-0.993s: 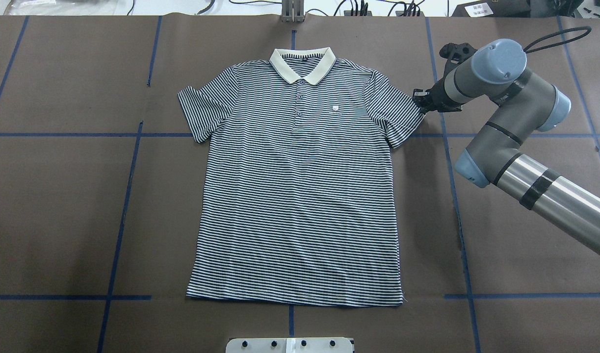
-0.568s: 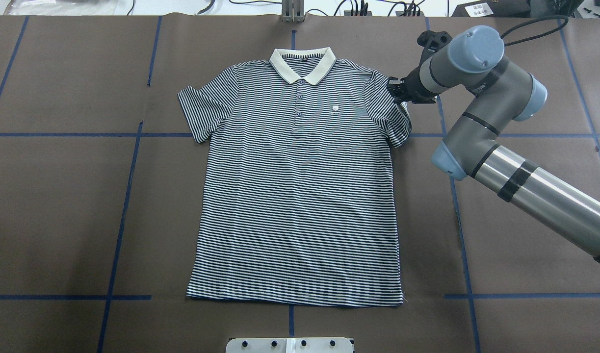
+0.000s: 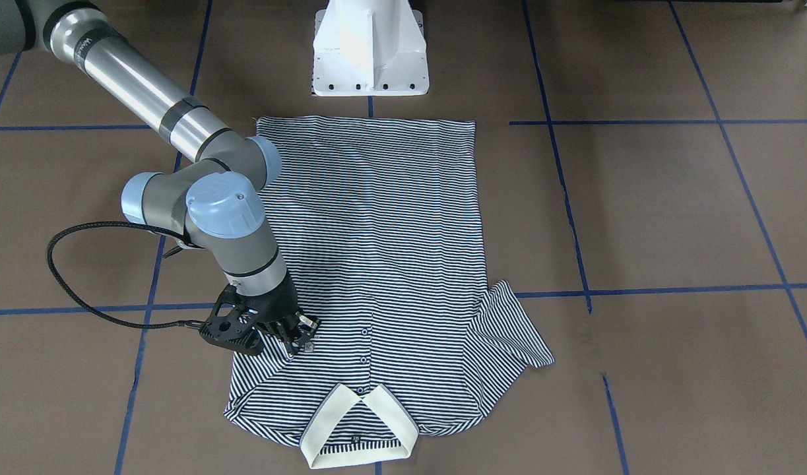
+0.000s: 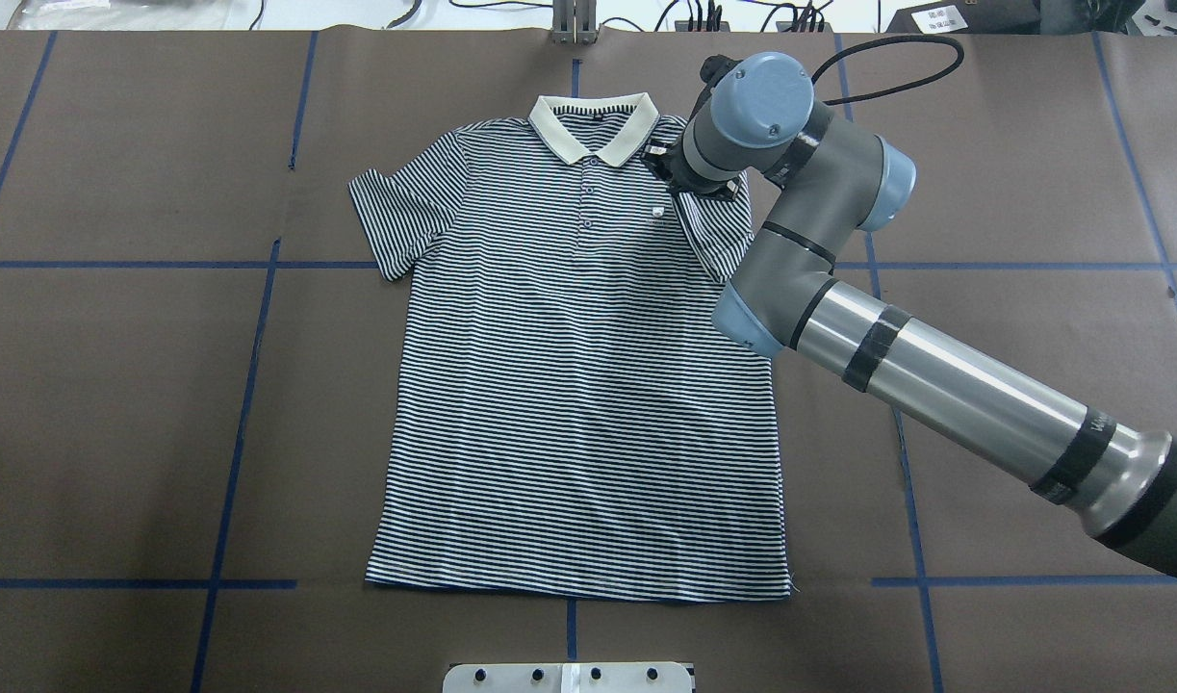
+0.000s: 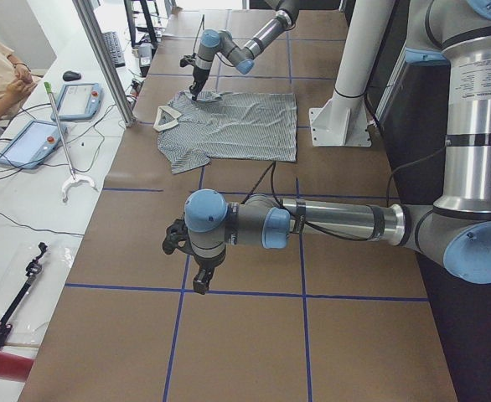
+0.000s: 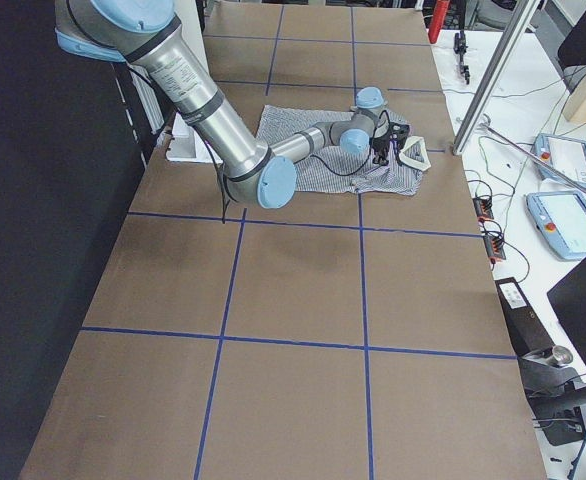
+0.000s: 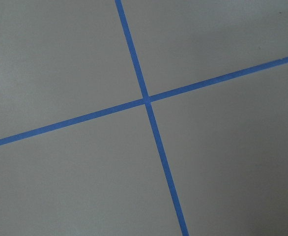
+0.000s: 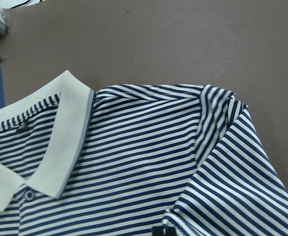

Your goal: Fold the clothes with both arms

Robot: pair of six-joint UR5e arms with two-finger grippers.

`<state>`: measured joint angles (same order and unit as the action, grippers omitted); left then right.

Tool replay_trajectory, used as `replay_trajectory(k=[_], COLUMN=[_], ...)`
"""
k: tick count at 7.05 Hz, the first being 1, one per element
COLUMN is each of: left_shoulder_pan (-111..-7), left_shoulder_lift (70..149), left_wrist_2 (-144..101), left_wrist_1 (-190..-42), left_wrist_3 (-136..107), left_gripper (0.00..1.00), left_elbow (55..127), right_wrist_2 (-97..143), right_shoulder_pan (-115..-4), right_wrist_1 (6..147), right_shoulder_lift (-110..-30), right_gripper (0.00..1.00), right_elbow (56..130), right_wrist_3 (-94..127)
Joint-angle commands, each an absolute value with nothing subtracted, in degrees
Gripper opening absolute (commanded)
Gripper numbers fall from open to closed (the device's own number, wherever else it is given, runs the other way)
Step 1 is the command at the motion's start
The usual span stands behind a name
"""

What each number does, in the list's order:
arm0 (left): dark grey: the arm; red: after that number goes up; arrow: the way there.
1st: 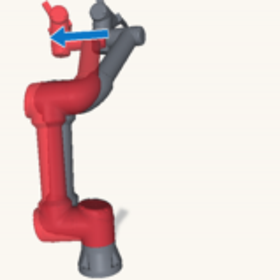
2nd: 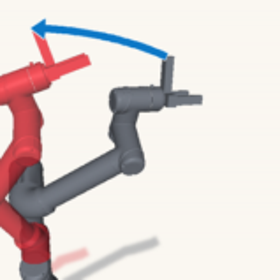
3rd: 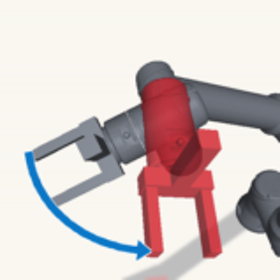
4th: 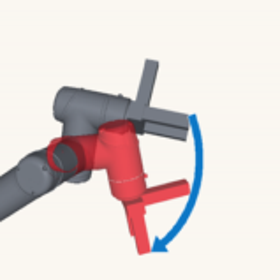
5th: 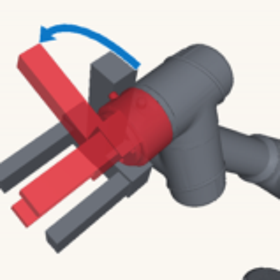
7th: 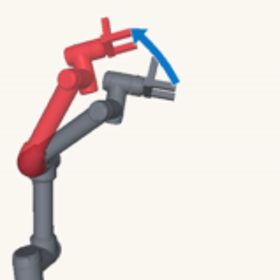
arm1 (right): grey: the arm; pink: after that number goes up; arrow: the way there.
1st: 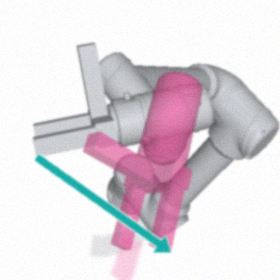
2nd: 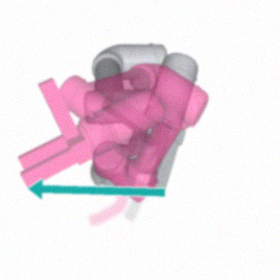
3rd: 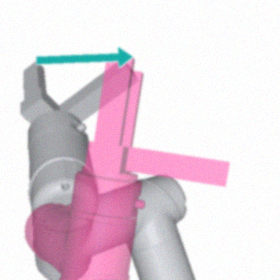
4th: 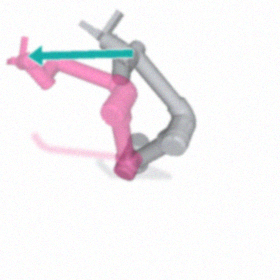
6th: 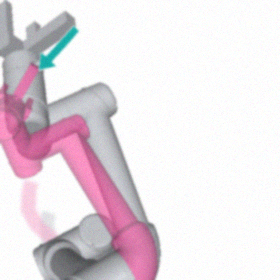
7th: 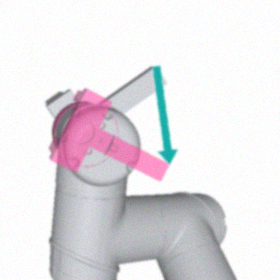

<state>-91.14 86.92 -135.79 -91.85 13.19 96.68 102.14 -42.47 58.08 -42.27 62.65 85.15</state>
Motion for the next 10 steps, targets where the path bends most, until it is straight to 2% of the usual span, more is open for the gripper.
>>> replay_trajectory(k=[1,3,4,6,8,9,10], left_shoulder_pan=[-91.14,-91.14,-91.14,-91.14,-91.14,-91.14,-90.71], left_shoulder_lift=[86.92,86.92,86.92,87.01,87.01,87.01,87.45], left_wrist_2=[-135.79,-135.88,-136.58,-137.37,-137.46,-139.20,-142.00], left_wrist_1=[-91.85,-91.85,-91.85,-91.93,-91.93,-91.93,-94.54], left_wrist_3=[13.18,13.10,13.18,13.18,13.18,13.18,13.10], left_gripper=[1.00,1.00,1.00,1.00,1.00,1.00,1.00], left_elbow=[96.68,96.77,96.77,96.77,96.85,96.77,96.85], right_wrist_2=[99.15,99.05,99.05,98.79,97.92,97.65,97.65], right_shoulder_pan=[-41.40,-41.40,-41.40,-41.05,-40.08,-39.99,-40.08], right_wrist_1=[58.10,57.92,57.92,57.92,57.83,57.92,58.09], right_shoulder_lift=[-39.22,-38.85,-38.41,-36.92,-36.39,-35.60,-35.42], right_gripper=[0.00,0.00,0.29,0.26,0.28,0.85,1.00], right_elbow=[58.21,56.70,56.25,54.76,54.67,54.93,57.80], right_wrist_3=[85.52,85.52,85.52,85.60,86.30,86.31,89.27])
